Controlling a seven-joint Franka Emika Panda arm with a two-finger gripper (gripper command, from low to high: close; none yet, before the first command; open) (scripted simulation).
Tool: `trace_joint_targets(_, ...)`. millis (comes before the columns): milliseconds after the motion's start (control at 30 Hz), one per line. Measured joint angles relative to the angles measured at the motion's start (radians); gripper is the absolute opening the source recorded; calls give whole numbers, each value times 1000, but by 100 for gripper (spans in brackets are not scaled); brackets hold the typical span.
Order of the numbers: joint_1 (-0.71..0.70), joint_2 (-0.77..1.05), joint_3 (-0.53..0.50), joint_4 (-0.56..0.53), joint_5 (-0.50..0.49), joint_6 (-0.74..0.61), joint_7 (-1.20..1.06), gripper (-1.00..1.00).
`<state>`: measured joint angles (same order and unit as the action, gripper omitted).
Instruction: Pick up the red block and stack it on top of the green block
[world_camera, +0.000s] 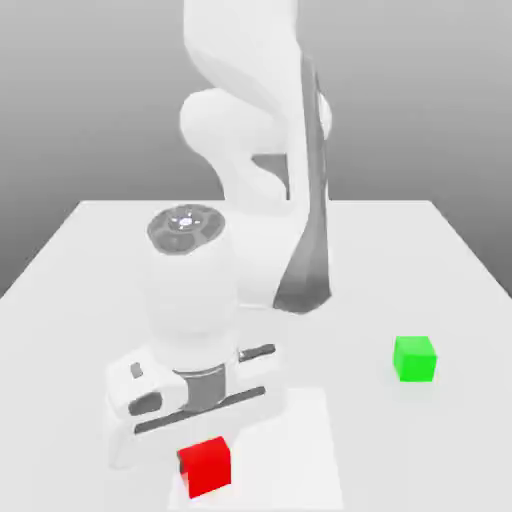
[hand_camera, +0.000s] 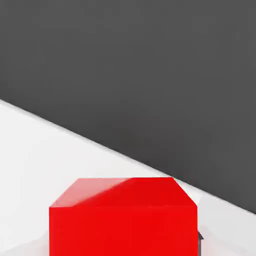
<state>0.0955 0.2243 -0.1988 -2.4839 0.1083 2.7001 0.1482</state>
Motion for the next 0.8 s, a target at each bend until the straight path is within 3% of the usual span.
trace_joint_targets(167,117,-133,138,-118,-21,-20,-159,-100)
trace_joint_targets(333,370,-273,251,-251,-21,-26,-365,-100)
trace_joint_targets(467,492,-383,321,-359,-31,-22,-522,-100)
trace_joint_targets(700,542,-200,346,-394,-123,199,-530,-100)
trace_joint_targets(733,541,-181,342,-394,-137,217,-520,100)
trace_joint_targets(800,541,-181,342,-394,-137,217,-520,100)
